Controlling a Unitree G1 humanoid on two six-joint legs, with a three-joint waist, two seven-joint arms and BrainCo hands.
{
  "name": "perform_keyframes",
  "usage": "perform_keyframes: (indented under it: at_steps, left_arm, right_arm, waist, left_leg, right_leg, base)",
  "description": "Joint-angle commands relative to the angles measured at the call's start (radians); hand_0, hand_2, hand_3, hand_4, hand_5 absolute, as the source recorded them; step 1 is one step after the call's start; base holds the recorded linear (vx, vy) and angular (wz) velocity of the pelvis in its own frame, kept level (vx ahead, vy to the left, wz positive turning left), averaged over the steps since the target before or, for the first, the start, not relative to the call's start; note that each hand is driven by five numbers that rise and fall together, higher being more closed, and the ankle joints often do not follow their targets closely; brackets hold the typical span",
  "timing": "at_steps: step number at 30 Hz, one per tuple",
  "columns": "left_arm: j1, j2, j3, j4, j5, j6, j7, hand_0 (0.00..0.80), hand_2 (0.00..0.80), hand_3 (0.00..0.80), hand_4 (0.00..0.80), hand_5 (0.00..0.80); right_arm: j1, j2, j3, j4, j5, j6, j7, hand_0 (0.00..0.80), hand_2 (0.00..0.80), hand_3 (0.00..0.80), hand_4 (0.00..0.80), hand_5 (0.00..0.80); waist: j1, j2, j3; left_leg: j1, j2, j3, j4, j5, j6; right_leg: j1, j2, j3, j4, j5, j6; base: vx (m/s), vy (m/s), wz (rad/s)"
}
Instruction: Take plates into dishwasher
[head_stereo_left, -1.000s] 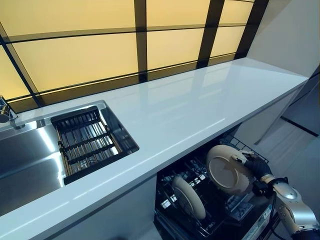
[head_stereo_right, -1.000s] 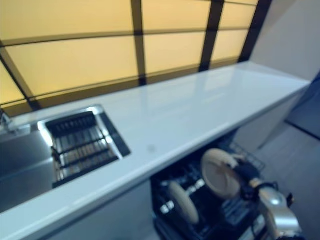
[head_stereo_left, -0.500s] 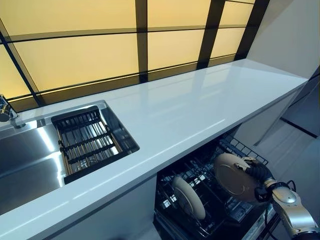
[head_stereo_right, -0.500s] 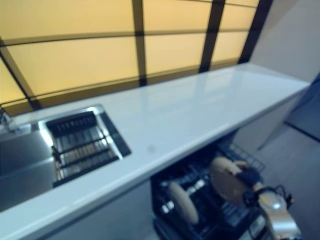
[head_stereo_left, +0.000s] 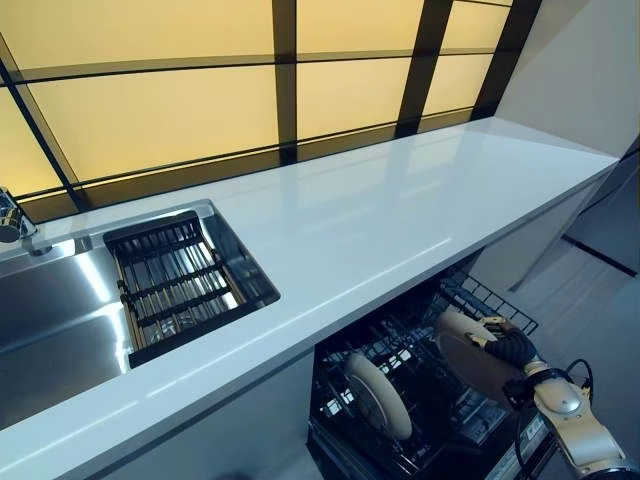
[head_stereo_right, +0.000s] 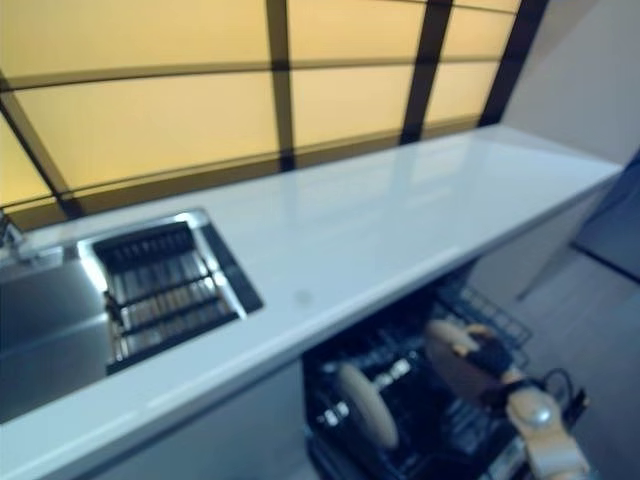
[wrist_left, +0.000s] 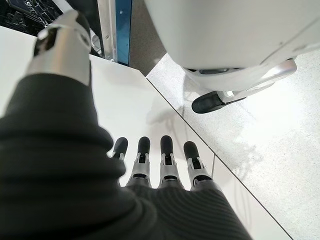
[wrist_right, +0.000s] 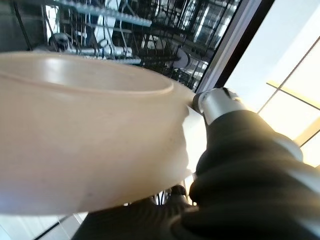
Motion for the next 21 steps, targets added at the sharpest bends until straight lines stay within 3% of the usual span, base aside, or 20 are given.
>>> perform_keyframes:
  at_steps: [1,7,21]
  left_arm:
    - [-0.057,0.008,-0.012,0.006,0.034,-0.015,0.005,0.0,0.0,0.0,0.0,0.0]
    - [-0.067,0.002,-0.033,-0.001,0.036,-0.005,0.018,0.0,0.0,0.0,0.0,0.0]
    - [-0.064,-0.016,-0.047,0.003,0.045,-0.001,0.013,0.0,0.0,0.0,0.0,0.0]
  right_arm:
    - [-0.037,0.008,0.009,-0.07,0.027,-0.048,-0.081,0.8,0.8,0.8,0.8,0.8]
    - [-0.063,0.068,0.074,-0.047,-0.015,-0.041,-0.146,0.8,0.8,0.8,0.8,0.8]
    - [-0.083,0.095,0.139,-0.014,-0.099,-0.039,-0.261,0.8,0.8,0.8,0.8,0.8]
  waist:
    - [0.009,-0.01,-0.006]
    - [0.017,0.002,-0.003]
    - [0.028,0.013,-0.013]
  left_leg:
    - [-0.084,0.034,-0.088,0.001,0.031,-0.013]
    - [-0.082,0.031,-0.094,0.001,0.031,-0.012]
    - [-0.078,0.024,-0.098,-0.003,0.028,-0.01]
  right_leg:
    - [0.059,0.001,0.001,0.074,-0.059,-0.014]
    - [0.059,-0.001,-0.008,0.071,-0.057,-0.014]
    - [0.062,-0.005,-0.019,0.069,-0.058,-0.014]
  base:
    - [0.0,0.0,0.0]
    - [0.0,0.0,0.0]
    - [0.002,0.004,0.01]
